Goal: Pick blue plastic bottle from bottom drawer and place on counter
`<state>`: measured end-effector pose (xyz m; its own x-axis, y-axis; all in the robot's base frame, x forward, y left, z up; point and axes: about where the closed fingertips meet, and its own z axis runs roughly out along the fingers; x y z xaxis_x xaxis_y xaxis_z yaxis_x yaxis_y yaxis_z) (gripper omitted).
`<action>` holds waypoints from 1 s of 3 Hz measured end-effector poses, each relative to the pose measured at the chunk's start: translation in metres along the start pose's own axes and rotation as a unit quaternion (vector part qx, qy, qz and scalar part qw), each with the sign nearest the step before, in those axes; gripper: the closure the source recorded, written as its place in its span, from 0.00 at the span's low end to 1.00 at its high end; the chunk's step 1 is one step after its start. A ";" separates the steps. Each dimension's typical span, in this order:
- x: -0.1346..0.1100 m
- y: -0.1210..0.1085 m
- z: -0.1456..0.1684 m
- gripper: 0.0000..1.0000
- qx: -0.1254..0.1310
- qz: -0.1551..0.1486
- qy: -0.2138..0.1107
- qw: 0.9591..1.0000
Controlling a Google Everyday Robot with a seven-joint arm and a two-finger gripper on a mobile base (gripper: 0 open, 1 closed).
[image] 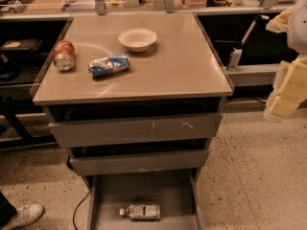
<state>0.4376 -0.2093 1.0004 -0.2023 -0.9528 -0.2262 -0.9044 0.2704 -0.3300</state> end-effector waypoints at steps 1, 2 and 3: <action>0.000 0.000 0.000 0.00 0.000 0.000 0.000 1.000; -0.001 0.008 0.012 0.00 -0.001 -0.007 -0.006 1.000; -0.006 0.033 0.052 0.00 -0.014 0.000 -0.014 1.000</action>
Offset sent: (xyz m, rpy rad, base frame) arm -0.0062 0.0112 -0.0373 0.0176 0.0073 0.0416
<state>0.4281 -0.1876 0.9429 -0.1919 -0.9486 -0.2516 -0.9145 0.2658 -0.3049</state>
